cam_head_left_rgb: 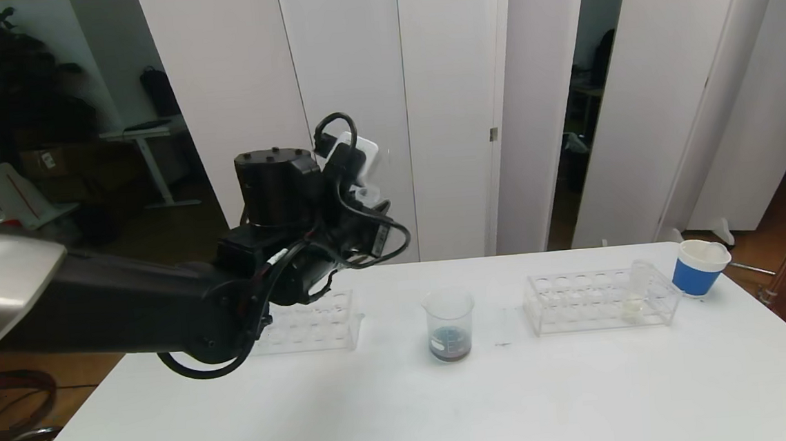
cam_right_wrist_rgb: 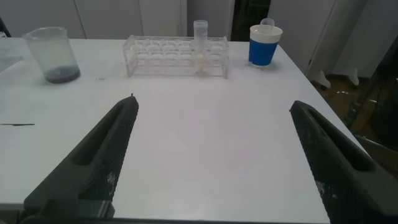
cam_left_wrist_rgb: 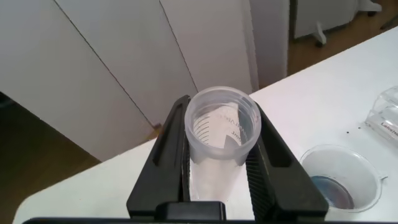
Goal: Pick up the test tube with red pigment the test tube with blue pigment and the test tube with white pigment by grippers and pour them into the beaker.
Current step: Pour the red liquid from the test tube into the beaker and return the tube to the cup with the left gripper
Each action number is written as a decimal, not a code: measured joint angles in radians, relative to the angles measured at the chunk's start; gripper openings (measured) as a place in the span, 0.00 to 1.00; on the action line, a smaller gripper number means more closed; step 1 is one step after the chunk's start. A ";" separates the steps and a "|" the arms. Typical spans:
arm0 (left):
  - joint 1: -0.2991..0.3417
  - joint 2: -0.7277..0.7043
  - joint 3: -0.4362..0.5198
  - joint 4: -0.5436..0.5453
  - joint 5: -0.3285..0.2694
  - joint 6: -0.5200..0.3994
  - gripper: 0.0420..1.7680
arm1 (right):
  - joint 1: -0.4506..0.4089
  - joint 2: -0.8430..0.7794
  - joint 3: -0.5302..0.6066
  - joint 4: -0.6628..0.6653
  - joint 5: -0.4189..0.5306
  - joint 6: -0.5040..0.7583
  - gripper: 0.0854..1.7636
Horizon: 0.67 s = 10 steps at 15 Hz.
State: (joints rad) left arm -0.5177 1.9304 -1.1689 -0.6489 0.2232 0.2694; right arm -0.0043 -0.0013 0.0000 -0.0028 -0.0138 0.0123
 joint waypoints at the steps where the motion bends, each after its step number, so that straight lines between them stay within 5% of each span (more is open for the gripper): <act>1: 0.001 -0.014 -0.003 0.056 0.026 -0.086 0.32 | 0.000 0.000 0.000 0.000 0.000 0.000 0.99; 3: 0.006 -0.036 -0.001 0.154 0.094 -0.241 0.32 | 0.000 0.000 0.000 0.000 0.000 0.000 0.99; 6: 0.035 -0.053 0.045 0.163 0.135 -0.311 0.32 | 0.000 0.000 0.000 0.000 0.000 0.000 0.99; 10: 0.135 -0.061 0.153 -0.010 0.167 -0.321 0.32 | 0.000 0.000 0.000 0.000 0.000 0.000 0.99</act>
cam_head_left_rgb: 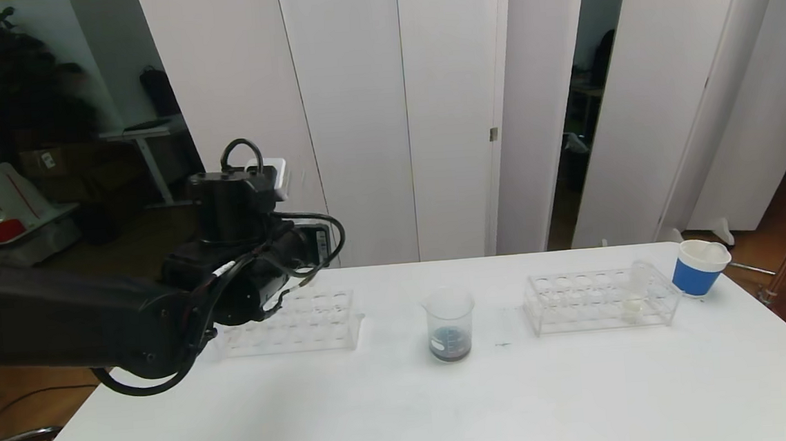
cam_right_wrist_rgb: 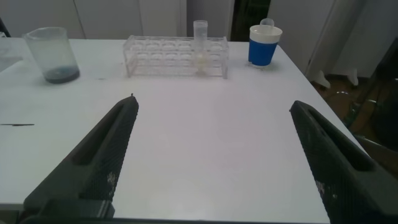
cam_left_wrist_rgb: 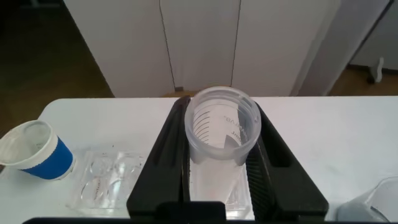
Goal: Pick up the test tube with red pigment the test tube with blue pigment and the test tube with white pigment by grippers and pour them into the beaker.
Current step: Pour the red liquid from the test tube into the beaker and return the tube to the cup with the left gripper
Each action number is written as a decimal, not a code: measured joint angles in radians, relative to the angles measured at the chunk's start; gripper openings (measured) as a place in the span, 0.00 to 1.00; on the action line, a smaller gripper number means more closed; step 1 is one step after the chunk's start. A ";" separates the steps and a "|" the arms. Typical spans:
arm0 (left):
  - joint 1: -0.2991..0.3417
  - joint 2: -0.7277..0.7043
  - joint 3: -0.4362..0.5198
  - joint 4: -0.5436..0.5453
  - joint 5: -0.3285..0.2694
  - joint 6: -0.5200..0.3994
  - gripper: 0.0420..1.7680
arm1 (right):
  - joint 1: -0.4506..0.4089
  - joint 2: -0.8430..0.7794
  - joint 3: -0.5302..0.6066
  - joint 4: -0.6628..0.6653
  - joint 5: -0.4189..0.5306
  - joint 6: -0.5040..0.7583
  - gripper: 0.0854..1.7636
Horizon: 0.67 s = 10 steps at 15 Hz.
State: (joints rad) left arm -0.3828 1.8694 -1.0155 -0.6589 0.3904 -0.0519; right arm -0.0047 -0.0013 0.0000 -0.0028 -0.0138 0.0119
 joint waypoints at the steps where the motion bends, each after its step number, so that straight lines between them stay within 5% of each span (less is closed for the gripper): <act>1: 0.032 0.001 0.024 -0.043 0.011 0.000 0.32 | 0.000 0.000 0.000 0.000 0.000 0.000 0.99; 10: 0.351 0.087 0.009 -0.402 0.044 0.045 0.32 | 0.000 0.000 0.000 0.000 0.000 0.000 0.99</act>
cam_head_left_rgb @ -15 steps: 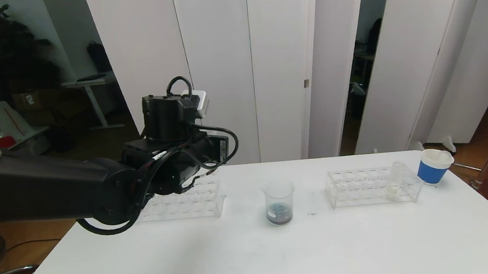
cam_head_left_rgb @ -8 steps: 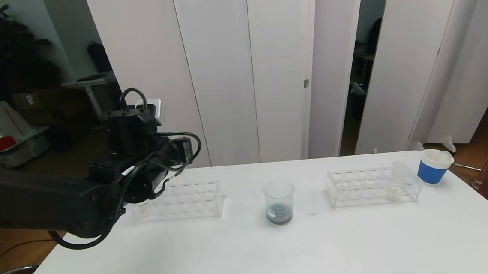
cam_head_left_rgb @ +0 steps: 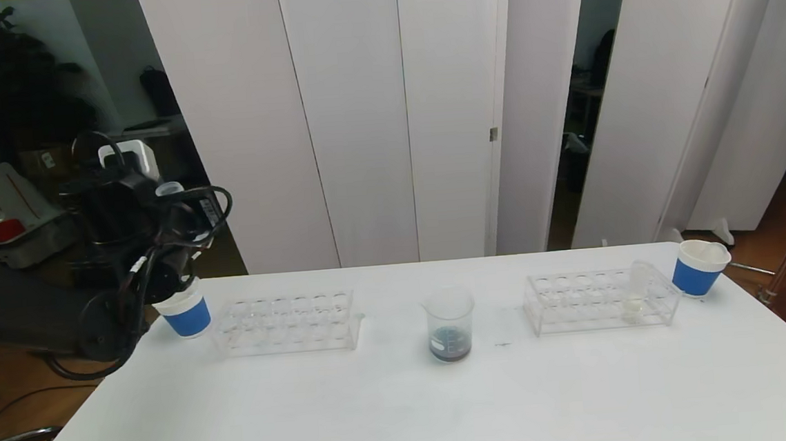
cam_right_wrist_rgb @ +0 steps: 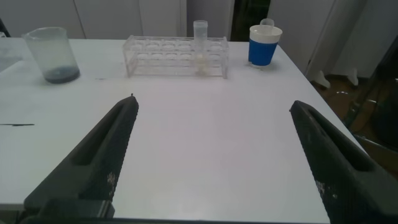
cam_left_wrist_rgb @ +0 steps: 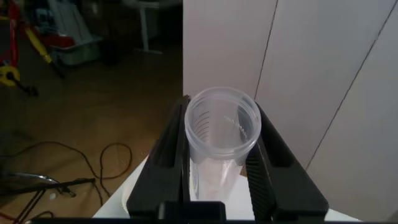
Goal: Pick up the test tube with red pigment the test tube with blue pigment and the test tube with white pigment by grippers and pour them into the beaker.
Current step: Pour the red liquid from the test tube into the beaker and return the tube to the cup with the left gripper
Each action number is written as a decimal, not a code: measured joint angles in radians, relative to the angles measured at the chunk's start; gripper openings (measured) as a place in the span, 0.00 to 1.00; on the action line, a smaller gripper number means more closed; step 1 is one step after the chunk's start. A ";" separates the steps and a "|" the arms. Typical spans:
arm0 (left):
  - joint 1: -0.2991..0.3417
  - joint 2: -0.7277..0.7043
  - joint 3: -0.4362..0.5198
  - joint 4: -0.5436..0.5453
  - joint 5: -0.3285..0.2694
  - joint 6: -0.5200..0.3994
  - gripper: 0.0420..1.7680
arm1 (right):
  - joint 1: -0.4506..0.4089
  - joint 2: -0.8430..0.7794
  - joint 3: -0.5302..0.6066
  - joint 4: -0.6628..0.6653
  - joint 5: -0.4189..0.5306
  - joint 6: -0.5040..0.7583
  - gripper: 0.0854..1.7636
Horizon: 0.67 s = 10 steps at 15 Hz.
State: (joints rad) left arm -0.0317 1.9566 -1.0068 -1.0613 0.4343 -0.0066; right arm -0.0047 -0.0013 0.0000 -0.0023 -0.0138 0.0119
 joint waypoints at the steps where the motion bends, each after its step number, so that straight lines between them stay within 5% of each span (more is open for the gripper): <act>1: 0.034 0.024 -0.014 -0.043 0.016 0.016 0.32 | 0.000 0.000 0.000 0.000 0.000 0.000 0.99; 5: 0.140 0.134 -0.063 -0.166 0.056 0.042 0.32 | 0.000 0.000 0.000 0.000 0.000 0.000 0.99; 10: 0.201 0.248 -0.106 -0.172 0.053 0.043 0.32 | 0.000 0.000 0.000 0.000 0.000 0.000 0.99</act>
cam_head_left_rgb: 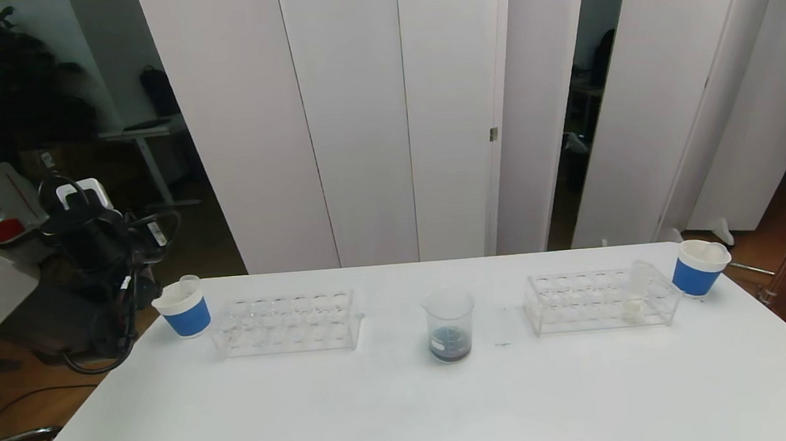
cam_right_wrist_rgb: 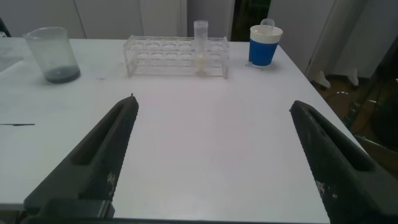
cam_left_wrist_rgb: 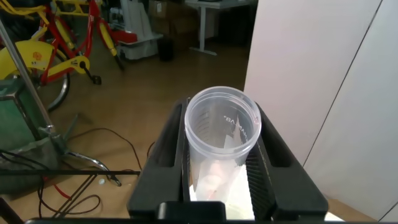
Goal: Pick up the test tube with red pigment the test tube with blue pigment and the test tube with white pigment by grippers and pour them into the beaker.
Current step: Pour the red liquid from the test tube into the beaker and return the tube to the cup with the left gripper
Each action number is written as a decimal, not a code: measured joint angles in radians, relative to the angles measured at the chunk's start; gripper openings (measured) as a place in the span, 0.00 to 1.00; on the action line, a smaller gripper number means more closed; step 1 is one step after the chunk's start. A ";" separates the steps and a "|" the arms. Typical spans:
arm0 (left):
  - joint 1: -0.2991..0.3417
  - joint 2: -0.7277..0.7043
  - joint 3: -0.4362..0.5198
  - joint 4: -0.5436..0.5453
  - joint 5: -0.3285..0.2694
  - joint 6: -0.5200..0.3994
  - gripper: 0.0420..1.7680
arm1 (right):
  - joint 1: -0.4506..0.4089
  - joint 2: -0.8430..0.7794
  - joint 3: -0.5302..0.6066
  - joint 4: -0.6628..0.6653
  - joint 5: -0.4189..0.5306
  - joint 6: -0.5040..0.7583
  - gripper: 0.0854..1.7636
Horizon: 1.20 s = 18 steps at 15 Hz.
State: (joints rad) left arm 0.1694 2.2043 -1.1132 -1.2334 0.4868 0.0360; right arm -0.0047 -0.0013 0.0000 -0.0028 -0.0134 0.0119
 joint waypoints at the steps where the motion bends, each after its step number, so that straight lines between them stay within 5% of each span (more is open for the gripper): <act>1: 0.004 0.018 -0.005 0.001 -0.001 -0.004 0.32 | 0.000 0.000 0.000 0.000 0.000 0.000 0.99; 18: 0.037 0.146 0.025 0.050 -0.065 -0.203 0.32 | 0.000 0.000 0.000 0.000 0.000 0.000 0.99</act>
State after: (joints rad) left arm 0.2068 2.3506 -1.0885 -1.1830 0.4219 -0.1672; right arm -0.0047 -0.0013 0.0000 -0.0028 -0.0134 0.0123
